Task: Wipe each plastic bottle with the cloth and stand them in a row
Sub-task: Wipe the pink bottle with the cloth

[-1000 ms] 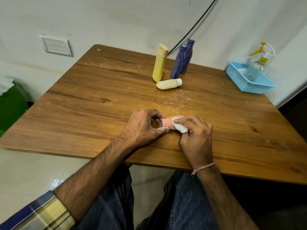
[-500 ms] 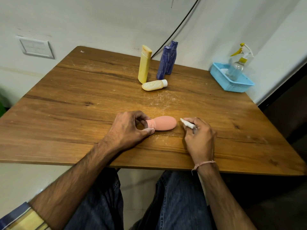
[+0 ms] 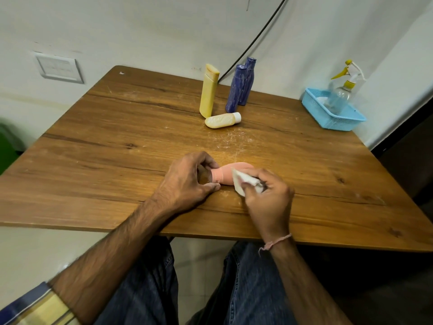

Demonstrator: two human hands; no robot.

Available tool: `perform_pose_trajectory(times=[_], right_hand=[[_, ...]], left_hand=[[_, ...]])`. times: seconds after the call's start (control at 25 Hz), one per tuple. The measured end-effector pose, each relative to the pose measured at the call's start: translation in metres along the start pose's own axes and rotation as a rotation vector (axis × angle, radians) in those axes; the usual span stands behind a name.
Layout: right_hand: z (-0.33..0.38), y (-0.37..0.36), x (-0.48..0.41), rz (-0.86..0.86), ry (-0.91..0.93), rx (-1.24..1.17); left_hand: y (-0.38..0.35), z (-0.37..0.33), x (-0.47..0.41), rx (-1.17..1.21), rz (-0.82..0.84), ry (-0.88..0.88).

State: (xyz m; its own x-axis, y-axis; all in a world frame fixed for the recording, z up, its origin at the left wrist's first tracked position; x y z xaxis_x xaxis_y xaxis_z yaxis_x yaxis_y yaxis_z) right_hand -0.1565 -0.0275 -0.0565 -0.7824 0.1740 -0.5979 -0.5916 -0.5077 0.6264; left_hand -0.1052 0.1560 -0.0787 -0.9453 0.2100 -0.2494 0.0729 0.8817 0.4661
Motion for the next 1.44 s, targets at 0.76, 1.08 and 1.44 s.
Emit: perform_pose_trajectory(times=[0.76, 1.08, 1.44], right_hand=[[0.056, -0.024, 0.013, -0.078, 0.222, 0.156], [0.02, 0.002, 0.004, -0.202, -0.006, -0.078], [-0.023, 0.022, 0.007, -0.249, -0.203, -0.13]], left_hand=[[0.004, -0.007, 0.005, 0.183, -0.085, -0.097], [0.002, 0.0, 0.002, 0.141, -0.042, -0.061], [0.002, 0.001, 0.006, 0.102, 0.044, -0.034]])
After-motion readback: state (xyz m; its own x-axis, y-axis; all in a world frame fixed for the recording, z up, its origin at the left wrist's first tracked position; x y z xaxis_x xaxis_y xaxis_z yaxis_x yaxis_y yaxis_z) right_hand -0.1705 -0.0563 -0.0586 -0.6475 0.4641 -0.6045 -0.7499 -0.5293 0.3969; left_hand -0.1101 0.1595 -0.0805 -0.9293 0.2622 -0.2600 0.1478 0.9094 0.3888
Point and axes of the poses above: each hand's wrist, its own x-axis away from the middle knuckle, its own y-axis out of the back of the hand, z = x × y, the point moved 7 cm from there along -x, towards the middle knuckle, and after that the axes turned 12 degrees about x, right-handed, at the moved point
